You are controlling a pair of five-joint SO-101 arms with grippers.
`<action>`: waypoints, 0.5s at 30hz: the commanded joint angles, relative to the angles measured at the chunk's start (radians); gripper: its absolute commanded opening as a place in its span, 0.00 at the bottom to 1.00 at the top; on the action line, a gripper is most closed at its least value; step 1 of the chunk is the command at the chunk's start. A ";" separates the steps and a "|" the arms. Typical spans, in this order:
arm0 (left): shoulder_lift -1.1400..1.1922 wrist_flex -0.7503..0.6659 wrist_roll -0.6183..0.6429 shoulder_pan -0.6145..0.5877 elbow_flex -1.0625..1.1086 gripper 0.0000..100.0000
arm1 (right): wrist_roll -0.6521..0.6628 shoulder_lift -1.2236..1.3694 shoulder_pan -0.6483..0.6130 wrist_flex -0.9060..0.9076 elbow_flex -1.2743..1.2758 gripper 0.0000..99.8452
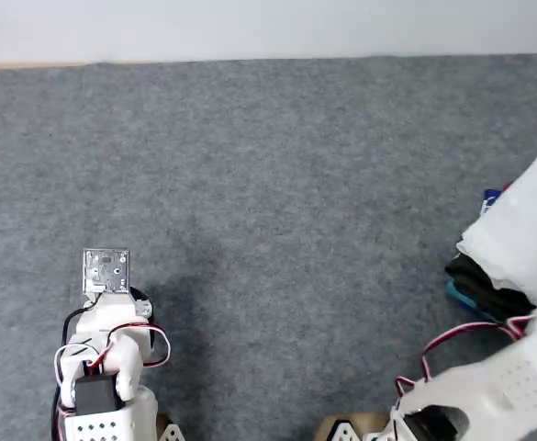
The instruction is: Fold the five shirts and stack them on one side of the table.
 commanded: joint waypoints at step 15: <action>-0.002 0.002 -0.003 -0.008 -0.004 0.01 | 0.061 -0.426 -0.216 0.035 -0.068 0.01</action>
